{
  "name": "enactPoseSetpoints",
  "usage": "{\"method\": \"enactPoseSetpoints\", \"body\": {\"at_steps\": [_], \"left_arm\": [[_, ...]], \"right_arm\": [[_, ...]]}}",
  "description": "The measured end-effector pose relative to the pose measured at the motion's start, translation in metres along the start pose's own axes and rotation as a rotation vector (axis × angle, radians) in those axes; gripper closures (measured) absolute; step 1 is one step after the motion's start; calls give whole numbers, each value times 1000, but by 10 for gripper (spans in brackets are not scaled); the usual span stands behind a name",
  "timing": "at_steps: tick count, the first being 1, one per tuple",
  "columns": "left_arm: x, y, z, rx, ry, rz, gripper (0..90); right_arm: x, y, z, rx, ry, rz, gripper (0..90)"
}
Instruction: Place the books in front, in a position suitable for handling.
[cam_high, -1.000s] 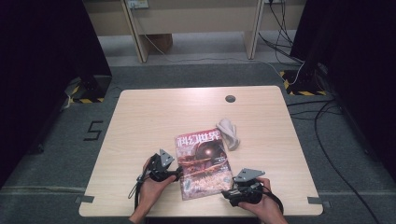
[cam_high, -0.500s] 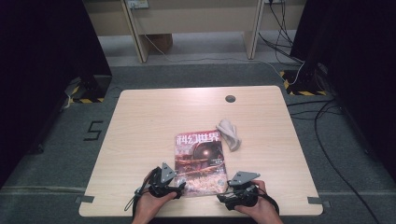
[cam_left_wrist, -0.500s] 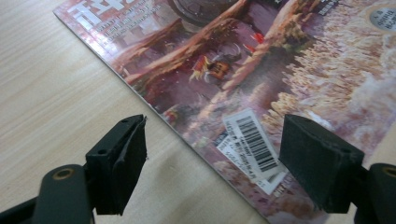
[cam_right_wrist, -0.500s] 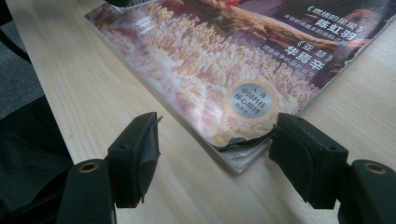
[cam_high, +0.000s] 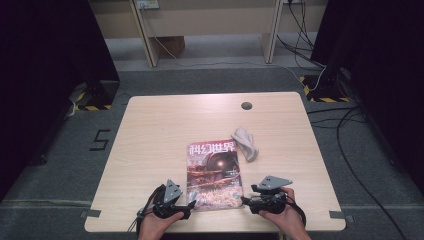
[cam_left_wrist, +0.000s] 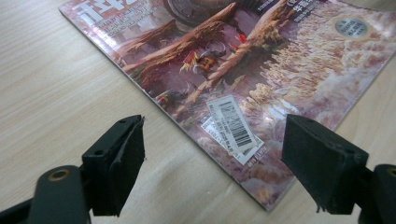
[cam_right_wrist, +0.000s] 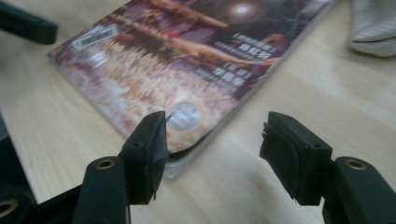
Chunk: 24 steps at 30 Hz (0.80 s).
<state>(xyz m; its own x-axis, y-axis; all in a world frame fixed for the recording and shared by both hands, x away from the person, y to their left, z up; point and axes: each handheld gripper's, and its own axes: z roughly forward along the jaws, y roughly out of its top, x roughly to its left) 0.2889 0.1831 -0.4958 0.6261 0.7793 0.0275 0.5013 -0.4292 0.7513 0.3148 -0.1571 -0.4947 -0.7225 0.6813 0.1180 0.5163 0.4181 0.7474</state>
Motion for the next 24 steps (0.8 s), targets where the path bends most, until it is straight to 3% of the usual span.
{"method": "enactPoseSetpoints", "body": {"at_steps": [3, 10, 13, 17, 20, 21, 24], "left_arm": [[-1, -3, -4, -7, -5, -3, 204], [-2, -9, -10, -5, -14, -10, 164], [-3, -12, -13, -30, -30, -20, 149], [-2, -14, -18, -45, -29, -27, 148], [-1, -16, -21, -55, -33, -37, 148], [-1, -17, -23, -59, -29, -44, 149], [0, -18, -23, -56, -20, -52, 152]], "right_arm": [[-9, 2, -2, -28, -38, 31, 387], [-22, 11, 2, -51, -98, 55, 302], [-31, 19, 5, -64, -136, 48, 213], [-38, 27, 6, -98, -153, 51, 216], [-46, 35, 10, -97, -177, 53, 261], [-51, 40, 14, -101, -190, 66, 334], [-57, 45, 18, -100, -202, 63, 359]]}}
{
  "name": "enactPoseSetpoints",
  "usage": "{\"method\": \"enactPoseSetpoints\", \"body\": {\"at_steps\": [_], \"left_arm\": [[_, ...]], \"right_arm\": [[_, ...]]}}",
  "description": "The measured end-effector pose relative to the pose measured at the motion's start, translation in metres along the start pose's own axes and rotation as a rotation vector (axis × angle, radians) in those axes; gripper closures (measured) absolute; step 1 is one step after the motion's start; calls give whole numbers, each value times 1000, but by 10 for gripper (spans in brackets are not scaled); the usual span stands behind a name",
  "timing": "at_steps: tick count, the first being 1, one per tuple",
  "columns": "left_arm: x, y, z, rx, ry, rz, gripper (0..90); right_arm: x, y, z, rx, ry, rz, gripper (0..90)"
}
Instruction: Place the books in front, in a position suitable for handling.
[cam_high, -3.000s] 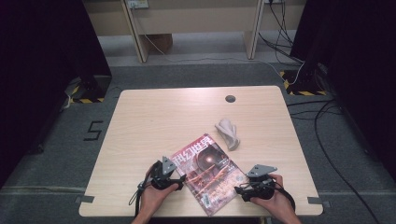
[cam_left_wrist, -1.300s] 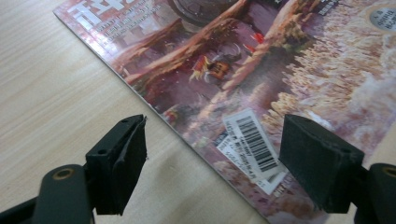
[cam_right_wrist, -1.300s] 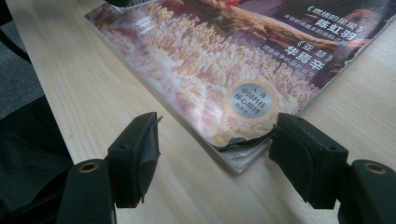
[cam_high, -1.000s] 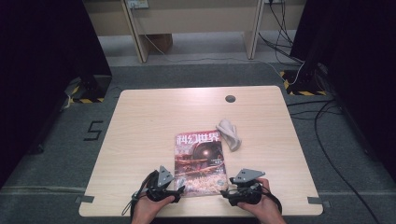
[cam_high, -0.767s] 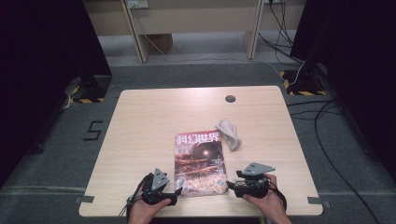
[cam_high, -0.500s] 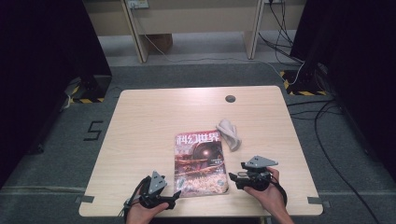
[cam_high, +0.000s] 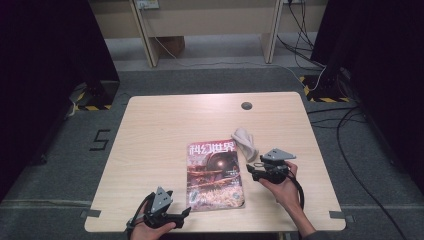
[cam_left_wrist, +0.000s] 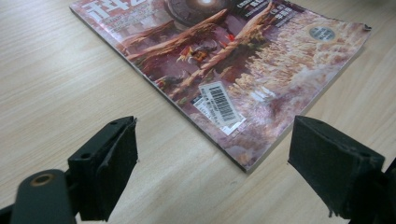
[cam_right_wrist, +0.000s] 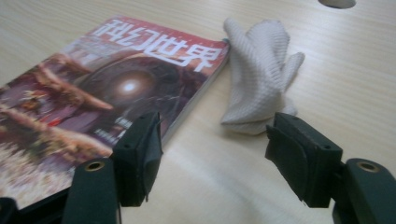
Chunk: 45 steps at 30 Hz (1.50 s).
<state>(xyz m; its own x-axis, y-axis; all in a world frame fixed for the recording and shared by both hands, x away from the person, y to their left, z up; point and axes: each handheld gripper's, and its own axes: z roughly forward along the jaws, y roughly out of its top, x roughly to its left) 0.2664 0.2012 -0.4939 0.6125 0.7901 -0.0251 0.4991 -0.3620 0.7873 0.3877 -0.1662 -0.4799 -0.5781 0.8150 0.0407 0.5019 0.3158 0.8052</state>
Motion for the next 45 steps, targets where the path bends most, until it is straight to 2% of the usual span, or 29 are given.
{"method": "enactPoseSetpoints", "body": {"at_steps": [1, 3, 8, 11, 19, 27, 37, 41, 45], "left_arm": [[1, -1, 0, 5, 3, -3, 157], [0, -1, 0, 7, 0, -6, 159], [-1, -1, 1, 8, -3, -2, 161], [-1, -1, 1, 7, -5, 0, 162], [-2, -1, 1, 10, -8, 7, 164], [-1, -1, 1, 8, -8, 8, 165], [-1, -1, 2, 5, -7, 3, 164], [-1, -1, 2, 3, -8, -1, 165], [-1, 0, 2, 4, -9, -3, 165]], "right_arm": [[-3, 5, 5, 3, -29, -21, 401], [-7, 10, 10, 0, -47, -34, 420], [-11, 19, 20, -8, -62, -40, 467], [-13, 26, 29, -4, -72, -62, 494], [-19, 35, 45, 22, -72, -59, 500], [-23, 36, 53, 40, -84, -46, 494], [-19, 42, 58, 41, -66, -51, 482], [-18, 43, 63, 55, -80, -63, 481], [-21, 44, 69, 72, -83, -56, 481]]}}
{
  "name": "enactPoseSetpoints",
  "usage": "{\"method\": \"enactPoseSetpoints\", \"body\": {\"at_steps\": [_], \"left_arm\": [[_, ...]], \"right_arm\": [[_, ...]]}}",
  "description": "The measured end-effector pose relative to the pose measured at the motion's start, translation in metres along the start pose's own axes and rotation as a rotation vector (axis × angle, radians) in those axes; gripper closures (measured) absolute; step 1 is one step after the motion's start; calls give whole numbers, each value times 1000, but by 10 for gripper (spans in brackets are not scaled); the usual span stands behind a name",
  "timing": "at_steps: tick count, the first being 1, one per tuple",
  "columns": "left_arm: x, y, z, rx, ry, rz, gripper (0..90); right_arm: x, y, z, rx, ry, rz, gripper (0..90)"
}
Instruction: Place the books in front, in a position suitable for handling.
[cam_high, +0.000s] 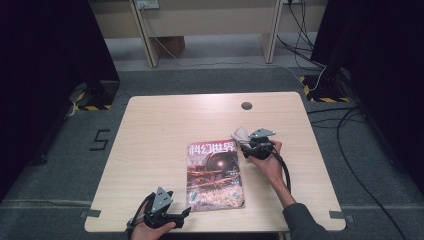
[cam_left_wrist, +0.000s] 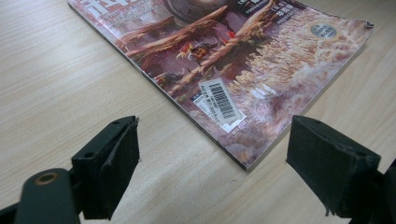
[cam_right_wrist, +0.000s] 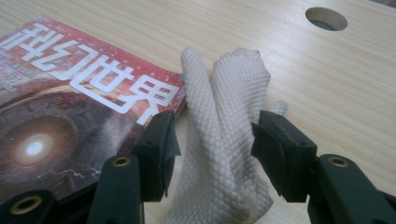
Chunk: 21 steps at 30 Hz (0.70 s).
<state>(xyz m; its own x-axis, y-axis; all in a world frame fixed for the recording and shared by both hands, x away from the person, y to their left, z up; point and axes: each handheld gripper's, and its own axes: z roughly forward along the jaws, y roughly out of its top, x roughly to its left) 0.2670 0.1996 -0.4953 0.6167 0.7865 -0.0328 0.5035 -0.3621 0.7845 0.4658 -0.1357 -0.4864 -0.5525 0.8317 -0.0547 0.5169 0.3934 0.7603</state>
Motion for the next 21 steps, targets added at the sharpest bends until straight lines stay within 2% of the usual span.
{"method": "enactPoseSetpoints", "body": {"at_steps": [11, 21], "left_arm": [[0, 1, 3, 8, -1, -2, 165], [-2, 1, 3, 7, -3, 12, 166]], "right_arm": [[-11, -3, 10, 24, -2, 17, 495], [-11, -2, 12, 29, -3, 15, 495]]}}
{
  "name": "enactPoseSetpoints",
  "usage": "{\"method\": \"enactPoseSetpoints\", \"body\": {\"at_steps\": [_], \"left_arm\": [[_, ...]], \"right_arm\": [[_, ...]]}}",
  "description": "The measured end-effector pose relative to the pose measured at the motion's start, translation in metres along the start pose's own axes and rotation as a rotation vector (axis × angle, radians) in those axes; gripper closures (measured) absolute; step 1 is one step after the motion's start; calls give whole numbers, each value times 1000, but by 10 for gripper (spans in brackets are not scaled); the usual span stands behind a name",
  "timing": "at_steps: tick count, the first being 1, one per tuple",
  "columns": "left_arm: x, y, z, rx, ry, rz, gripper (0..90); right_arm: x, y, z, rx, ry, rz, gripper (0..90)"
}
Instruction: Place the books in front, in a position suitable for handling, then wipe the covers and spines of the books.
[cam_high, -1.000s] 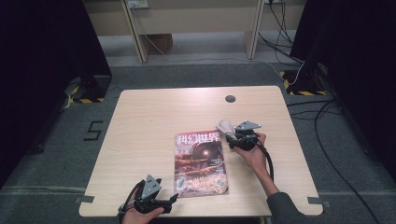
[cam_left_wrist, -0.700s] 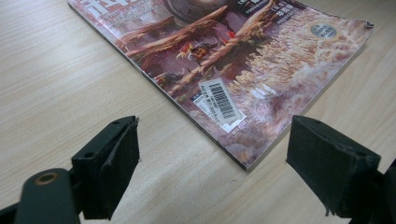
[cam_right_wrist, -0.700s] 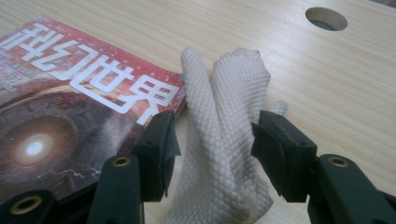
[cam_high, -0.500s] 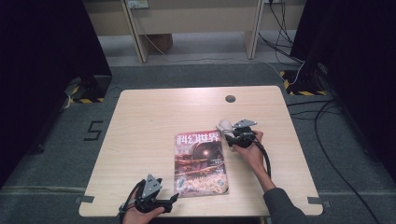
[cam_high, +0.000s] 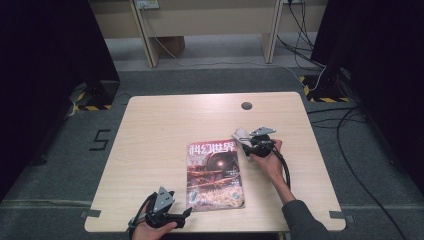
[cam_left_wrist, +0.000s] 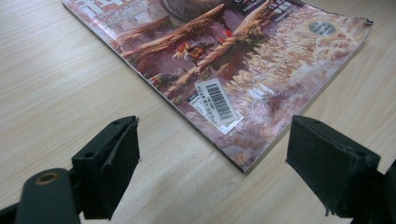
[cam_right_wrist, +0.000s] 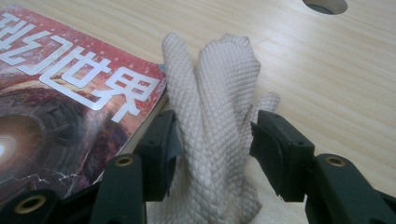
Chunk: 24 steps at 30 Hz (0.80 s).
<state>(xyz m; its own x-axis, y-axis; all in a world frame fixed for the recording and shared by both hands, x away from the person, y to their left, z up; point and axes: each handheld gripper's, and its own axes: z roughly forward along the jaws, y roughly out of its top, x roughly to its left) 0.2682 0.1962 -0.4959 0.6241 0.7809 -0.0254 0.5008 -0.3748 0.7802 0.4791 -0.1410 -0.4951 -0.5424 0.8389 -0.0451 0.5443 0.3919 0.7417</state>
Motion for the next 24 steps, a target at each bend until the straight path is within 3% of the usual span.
{"method": "enactPoseSetpoints", "body": {"at_steps": [13, 21, 24], "left_arm": [[0, 0, 2, 9, -3, 5, 166], [-3, -1, 0, 8, -4, 14, 166], [-3, -1, 0, 10, -6, 18, 167]], "right_arm": [[2, 2, 10, 17, 13, -1, 504], [-2, 1, 12, 42, 31, -3, 719], [-4, 1, 8, 47, 36, -6, 762]]}}
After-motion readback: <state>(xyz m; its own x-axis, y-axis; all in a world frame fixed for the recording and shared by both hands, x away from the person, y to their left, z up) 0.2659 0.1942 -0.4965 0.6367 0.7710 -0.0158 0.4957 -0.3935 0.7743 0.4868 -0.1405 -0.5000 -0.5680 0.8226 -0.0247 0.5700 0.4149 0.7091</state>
